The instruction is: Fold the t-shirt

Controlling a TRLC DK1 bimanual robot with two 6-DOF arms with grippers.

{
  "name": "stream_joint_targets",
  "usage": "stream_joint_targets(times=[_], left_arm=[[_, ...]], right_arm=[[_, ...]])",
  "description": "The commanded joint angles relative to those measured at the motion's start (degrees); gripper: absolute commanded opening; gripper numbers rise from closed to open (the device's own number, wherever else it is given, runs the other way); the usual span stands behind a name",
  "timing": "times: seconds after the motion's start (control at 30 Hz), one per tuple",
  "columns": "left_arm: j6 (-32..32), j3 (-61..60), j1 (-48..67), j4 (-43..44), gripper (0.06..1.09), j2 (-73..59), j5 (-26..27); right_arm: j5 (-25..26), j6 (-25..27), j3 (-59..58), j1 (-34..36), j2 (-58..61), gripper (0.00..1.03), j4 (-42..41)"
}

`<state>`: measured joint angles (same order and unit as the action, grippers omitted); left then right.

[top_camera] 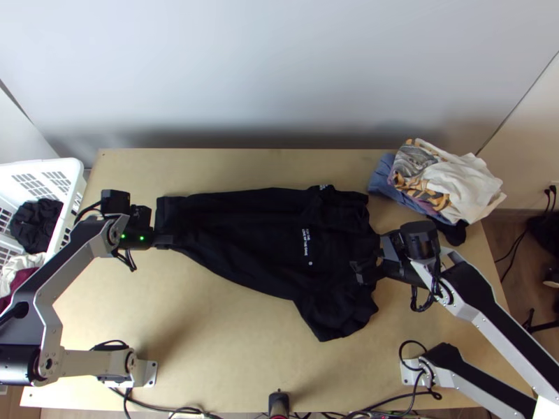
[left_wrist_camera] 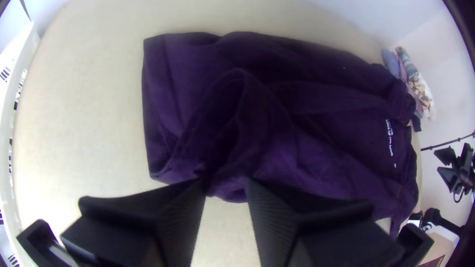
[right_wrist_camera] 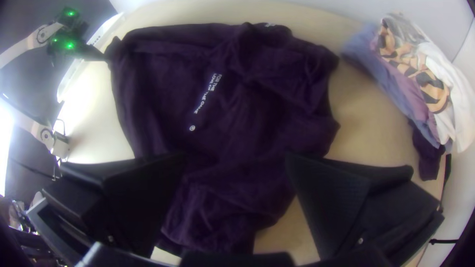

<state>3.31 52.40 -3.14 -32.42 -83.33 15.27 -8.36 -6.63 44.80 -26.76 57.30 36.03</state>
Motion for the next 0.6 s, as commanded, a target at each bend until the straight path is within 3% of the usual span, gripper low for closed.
stream_joint_targets(times=[0.0, 0.57], left_arm=[[-0.9, -0.5, 0.0, 0.1, 0.09, 2.6, 0.2], [-0.9, -6.1, -0.7, -19.0, 0.09, 25.2, 3.3]], right_arm=[[0.0, 0.1, 0.3, 0.0, -0.2, 0.92, 0.4], [-1.7, 1.3, 0.3, -6.4, -3.0, 0.92, 6.9]])
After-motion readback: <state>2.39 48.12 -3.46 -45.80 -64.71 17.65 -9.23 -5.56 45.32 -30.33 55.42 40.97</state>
